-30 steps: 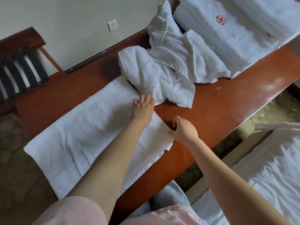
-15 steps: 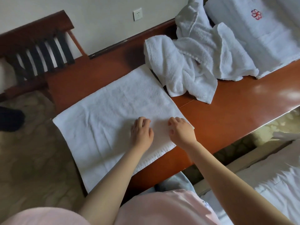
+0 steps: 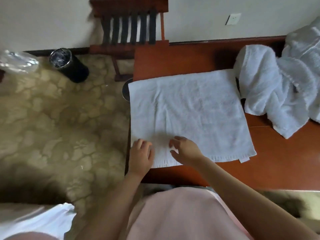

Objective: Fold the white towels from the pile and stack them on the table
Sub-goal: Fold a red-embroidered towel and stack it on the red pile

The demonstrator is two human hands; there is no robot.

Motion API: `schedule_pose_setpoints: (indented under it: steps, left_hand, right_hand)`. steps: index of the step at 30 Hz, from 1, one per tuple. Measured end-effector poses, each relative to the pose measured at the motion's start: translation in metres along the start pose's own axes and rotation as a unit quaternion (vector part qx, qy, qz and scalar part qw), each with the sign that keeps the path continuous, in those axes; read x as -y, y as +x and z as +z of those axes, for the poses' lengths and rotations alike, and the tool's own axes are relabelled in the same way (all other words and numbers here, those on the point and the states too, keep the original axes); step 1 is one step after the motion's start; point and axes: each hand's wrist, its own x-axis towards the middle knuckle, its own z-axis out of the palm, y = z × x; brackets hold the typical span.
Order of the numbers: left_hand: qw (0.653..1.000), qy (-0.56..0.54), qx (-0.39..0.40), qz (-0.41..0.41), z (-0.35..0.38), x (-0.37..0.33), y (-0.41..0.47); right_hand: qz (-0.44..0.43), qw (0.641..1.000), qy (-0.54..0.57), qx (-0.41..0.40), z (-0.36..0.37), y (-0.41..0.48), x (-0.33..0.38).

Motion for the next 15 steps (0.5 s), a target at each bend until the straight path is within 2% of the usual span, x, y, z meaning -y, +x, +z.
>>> schedule_pose_setpoints:
  steps: [2, 6, 11, 15]
  left_hand:
    - [1.0, -0.005, 0.021, -0.013, -0.001, 0.01, -0.011]
    - [0.995, -0.002, 0.096, -0.013, -0.002, 0.025, -0.027]
    - [0.992, 0.049, 0.108, 0.035, -0.001, 0.021, -0.029]
    - [0.992, 0.061, 0.097, 0.055, 0.003, 0.014, -0.025]
  right_hand:
    - [-0.024, 0.999, -0.027, 0.034, 0.01, -0.001, 0.005]
    - [-0.061, 0.981, -0.154, 0.097, 0.022, -0.006, 0.009]
    - [-0.077, 0.971, -0.197, 0.107, 0.022, -0.009, 0.011]
    - [-0.077, 0.981, -0.163, 0.069, 0.017, -0.013, 0.009]
